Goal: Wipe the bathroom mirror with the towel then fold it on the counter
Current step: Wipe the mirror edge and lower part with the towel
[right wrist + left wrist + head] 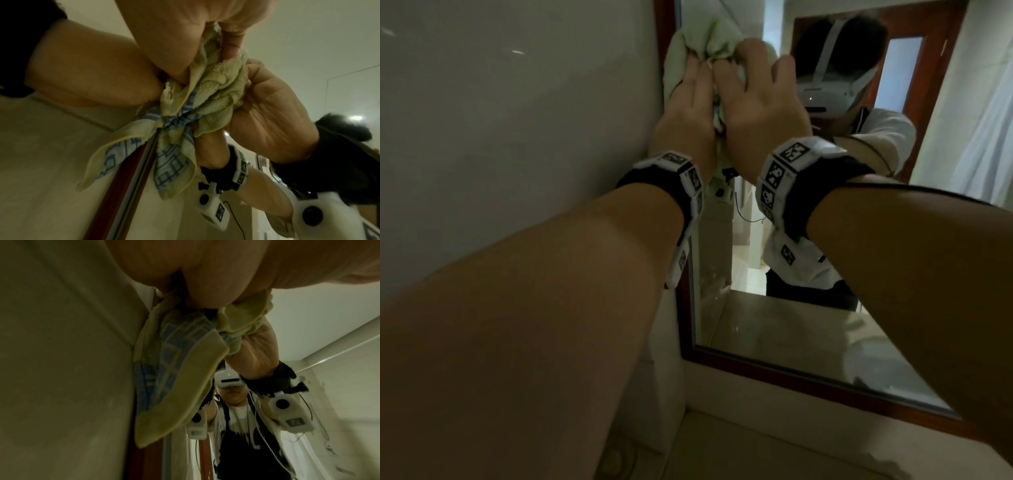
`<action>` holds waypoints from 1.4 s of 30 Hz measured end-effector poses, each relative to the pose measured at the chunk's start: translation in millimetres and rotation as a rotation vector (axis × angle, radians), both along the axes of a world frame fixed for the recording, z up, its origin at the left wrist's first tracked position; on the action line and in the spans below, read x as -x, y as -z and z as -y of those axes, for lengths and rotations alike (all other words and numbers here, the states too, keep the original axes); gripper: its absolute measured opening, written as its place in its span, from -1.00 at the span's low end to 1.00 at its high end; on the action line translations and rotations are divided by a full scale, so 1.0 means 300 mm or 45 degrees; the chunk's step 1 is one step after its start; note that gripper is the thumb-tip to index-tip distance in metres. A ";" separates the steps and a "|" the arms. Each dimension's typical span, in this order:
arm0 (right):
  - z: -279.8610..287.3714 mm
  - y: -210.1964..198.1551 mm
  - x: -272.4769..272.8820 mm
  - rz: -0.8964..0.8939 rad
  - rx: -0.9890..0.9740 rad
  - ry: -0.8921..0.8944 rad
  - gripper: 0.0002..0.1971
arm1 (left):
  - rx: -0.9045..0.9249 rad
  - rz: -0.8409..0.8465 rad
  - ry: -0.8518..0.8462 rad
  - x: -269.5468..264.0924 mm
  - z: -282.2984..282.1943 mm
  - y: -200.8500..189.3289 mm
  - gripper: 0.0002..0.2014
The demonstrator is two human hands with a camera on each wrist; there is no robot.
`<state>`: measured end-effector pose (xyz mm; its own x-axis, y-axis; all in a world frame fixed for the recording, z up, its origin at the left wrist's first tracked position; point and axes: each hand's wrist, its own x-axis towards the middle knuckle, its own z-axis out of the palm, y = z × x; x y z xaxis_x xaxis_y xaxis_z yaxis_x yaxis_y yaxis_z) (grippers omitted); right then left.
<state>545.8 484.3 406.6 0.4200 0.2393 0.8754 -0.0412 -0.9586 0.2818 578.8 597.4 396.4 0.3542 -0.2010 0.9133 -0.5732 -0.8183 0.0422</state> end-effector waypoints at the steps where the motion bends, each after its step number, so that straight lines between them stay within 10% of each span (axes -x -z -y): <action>1: -0.002 0.027 0.004 -0.035 0.026 0.010 -0.45 | -0.032 0.023 -0.004 0.005 0.006 0.033 -0.44; 31: -0.013 0.693 0.077 -0.105 -0.177 -0.112 -0.45 | -0.044 -0.161 0.120 -0.036 -0.024 0.711 -0.33; 42: 0.005 1.048 0.048 -0.573 -0.080 -0.018 -0.40 | -0.049 -0.414 0.053 0.022 -0.012 1.070 -0.29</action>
